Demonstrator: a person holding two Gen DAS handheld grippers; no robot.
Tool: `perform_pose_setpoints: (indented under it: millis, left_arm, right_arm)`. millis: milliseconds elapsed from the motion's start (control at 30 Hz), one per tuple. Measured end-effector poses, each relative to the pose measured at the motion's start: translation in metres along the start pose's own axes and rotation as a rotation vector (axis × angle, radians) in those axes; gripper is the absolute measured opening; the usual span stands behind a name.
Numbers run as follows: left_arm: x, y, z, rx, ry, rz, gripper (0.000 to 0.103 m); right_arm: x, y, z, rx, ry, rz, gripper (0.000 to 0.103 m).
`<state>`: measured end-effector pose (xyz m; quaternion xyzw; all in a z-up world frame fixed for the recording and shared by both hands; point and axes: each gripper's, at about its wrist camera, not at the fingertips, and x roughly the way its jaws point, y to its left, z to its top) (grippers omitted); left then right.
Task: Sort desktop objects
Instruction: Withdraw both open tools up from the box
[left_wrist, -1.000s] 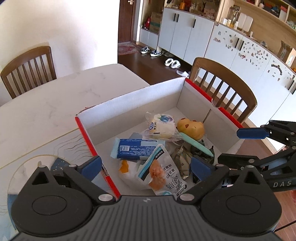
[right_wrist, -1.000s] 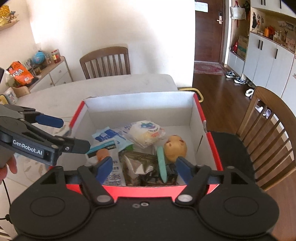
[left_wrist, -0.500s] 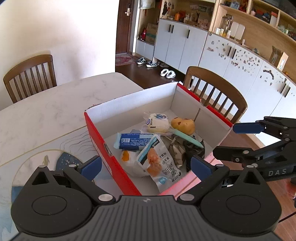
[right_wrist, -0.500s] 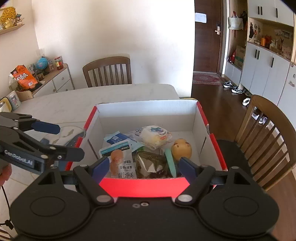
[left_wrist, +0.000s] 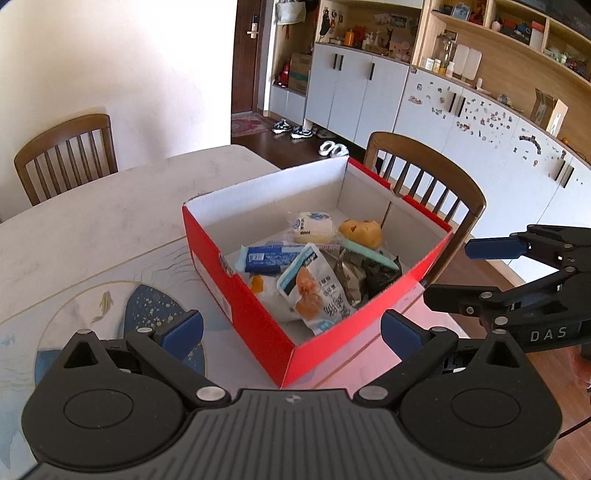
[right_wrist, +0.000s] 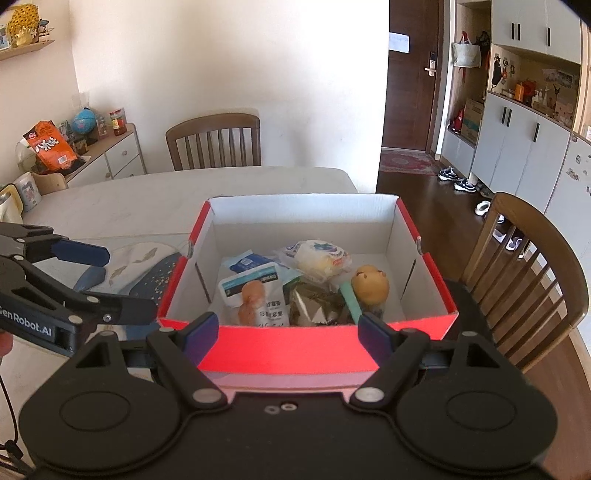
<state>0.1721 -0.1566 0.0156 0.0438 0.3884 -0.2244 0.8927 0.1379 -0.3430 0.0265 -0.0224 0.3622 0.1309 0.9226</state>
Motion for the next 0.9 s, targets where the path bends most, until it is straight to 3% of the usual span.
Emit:
perform_pose_setpoints:
  millis: [900]
  left_arm:
    - [-0.004,-0.005,-0.008,0.03,0.017,-0.026,0.103]
  right_arm:
    - [-0.005,-0.001,-0.018,0.029,0.028,-0.027,0.083]
